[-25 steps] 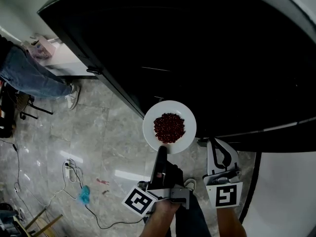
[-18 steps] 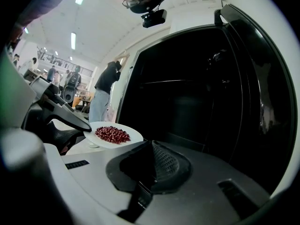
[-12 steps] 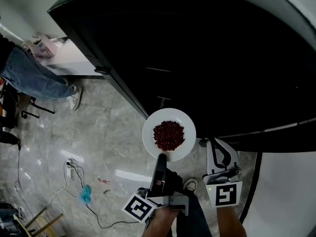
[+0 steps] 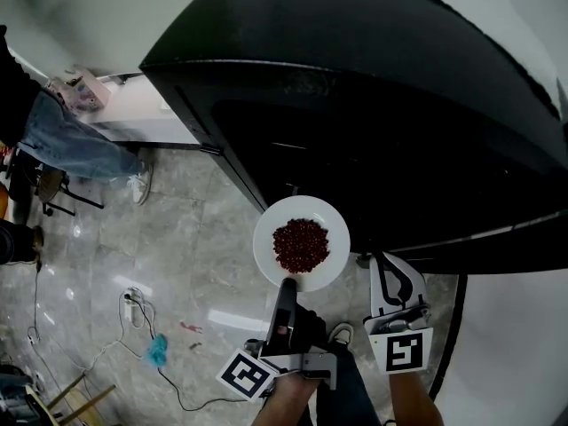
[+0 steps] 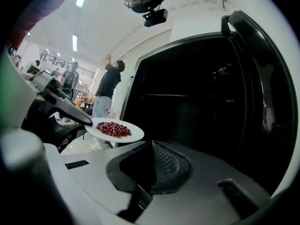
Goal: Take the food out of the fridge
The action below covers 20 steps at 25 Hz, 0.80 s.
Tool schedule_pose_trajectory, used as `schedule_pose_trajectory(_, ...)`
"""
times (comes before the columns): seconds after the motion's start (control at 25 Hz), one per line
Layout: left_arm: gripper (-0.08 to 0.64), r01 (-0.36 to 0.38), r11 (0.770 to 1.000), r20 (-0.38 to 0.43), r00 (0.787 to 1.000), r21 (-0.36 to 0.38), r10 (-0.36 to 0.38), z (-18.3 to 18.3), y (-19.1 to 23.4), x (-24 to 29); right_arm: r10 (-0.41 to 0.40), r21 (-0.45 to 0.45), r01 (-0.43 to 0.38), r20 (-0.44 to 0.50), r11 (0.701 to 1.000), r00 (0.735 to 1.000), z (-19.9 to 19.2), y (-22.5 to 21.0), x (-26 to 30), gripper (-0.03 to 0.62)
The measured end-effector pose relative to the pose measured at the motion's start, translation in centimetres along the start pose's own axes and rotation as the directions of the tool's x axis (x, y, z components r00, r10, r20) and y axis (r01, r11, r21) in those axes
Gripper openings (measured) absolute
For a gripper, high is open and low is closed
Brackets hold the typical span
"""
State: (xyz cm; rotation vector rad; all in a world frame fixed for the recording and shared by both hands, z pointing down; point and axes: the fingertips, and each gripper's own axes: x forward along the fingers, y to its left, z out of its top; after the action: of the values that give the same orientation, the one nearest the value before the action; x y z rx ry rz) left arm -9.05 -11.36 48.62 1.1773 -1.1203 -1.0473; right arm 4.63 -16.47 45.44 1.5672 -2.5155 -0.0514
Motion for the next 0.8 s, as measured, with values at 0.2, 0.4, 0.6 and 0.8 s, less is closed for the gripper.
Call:
schedule_pose_trajectory(0.2,0.026,-0.008,1.000,-0.002,1.000,0.008,0.008,-0.2,-2.7,-0.5,0.017,0.006,-0.017,-0.021,1.000,1.000,1.4,-0.2,-1.0,0.023)
schedule_pose_trajectory(0.4,0.026,-0.021,1.000,-0.001,1.000,0.004,0.021,-0.1,-5.3,-2.1,0.067,-0.002,-0.067,-0.010,0.998,0.998,4.1,0.9,-2.0,0.023)
schedule_pose_trajectory(0.6,0.026,-0.027,1.000,-0.009,1.000,-0.004,0.027,0.1,-8.5,-3.9,0.123,0.019,-0.123,0.005,0.992,0.992,8.2,2.3,-3.1,0.023)
schedule_pose_trajectory(0.8,0.026,-0.015,1.000,0.005,1.000,-0.010,0.015,0.6,-11.8,-6.4,0.201,0.028,-0.202,0.030,0.979,0.979,11.6,5.2,-5.2,0.023)
